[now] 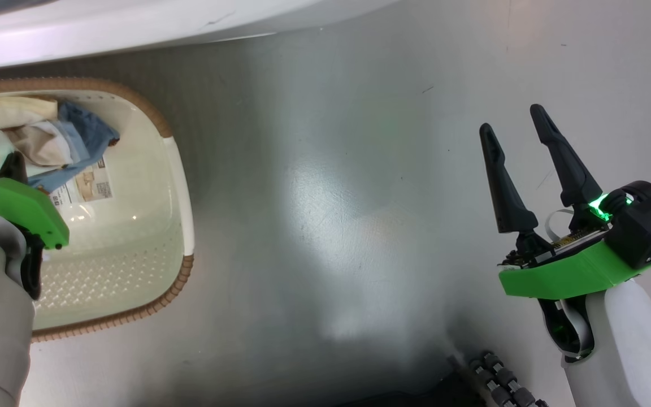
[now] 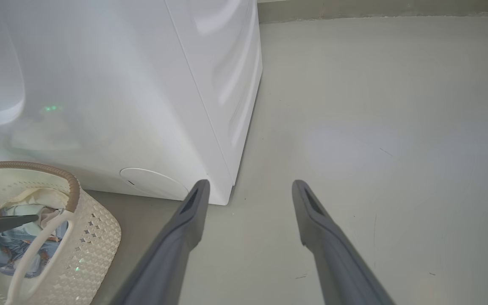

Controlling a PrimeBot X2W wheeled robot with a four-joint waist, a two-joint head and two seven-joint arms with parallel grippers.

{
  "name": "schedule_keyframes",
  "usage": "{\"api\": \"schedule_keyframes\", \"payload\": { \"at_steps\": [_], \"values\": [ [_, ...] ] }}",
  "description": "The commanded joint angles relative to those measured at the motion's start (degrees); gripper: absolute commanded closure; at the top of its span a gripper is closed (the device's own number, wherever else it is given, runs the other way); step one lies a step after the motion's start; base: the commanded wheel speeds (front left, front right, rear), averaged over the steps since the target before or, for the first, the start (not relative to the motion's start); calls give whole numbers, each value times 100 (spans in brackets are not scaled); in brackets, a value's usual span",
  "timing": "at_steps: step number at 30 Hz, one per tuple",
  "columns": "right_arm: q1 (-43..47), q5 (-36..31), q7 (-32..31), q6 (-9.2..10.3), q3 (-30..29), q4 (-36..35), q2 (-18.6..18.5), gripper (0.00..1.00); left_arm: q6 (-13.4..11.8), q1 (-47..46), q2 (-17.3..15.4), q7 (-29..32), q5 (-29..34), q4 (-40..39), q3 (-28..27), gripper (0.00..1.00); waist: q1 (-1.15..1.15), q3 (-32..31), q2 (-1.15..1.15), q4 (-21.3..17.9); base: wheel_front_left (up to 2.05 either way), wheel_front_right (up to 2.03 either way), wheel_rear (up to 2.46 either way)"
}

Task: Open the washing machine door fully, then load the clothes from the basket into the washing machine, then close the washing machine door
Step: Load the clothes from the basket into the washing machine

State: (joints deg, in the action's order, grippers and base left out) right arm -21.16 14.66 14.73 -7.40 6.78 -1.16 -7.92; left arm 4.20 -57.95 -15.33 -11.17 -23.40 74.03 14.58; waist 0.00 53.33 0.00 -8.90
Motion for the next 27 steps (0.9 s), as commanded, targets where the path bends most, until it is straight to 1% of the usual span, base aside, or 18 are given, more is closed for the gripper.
{"api": "schedule_keyframes", "payload": {
  "at_steps": [1,5,11,17,22,27],
  "values": [
    [266,-46,27,-9,133,-139,-48,0,-77,191,-268,9,-44,-8,-87,100,0,-6,0,10,0,0,0],
    [253,-55,27,-9,133,-138,-54,0,-84,185,-246,9,-90,-8,-86,100,0,-34,0,44,0,0,0],
    [265,-68,27,-9,136,-108,-73,0,-54,331,-184,-73,-226,-8,-146,100,0,-240,0,119,0,0,0],
    [297,-76,27,-9,17,-110,-100,0,45,367,8,-261,-370,-8,-212,100,0,-419,0,301,0,0,0],
    [312,-55,27,-9,-21,-52,-94,0,128,530,115,-369,-467,-72,-296,100,0,-716,0,415,0,0,0],
    [359,-16,27,-9,-22,47,-124,0,137,865,129,-380,-433,-767,-517,100,0,-1076,0,518,0,0,0]
  ]
}}
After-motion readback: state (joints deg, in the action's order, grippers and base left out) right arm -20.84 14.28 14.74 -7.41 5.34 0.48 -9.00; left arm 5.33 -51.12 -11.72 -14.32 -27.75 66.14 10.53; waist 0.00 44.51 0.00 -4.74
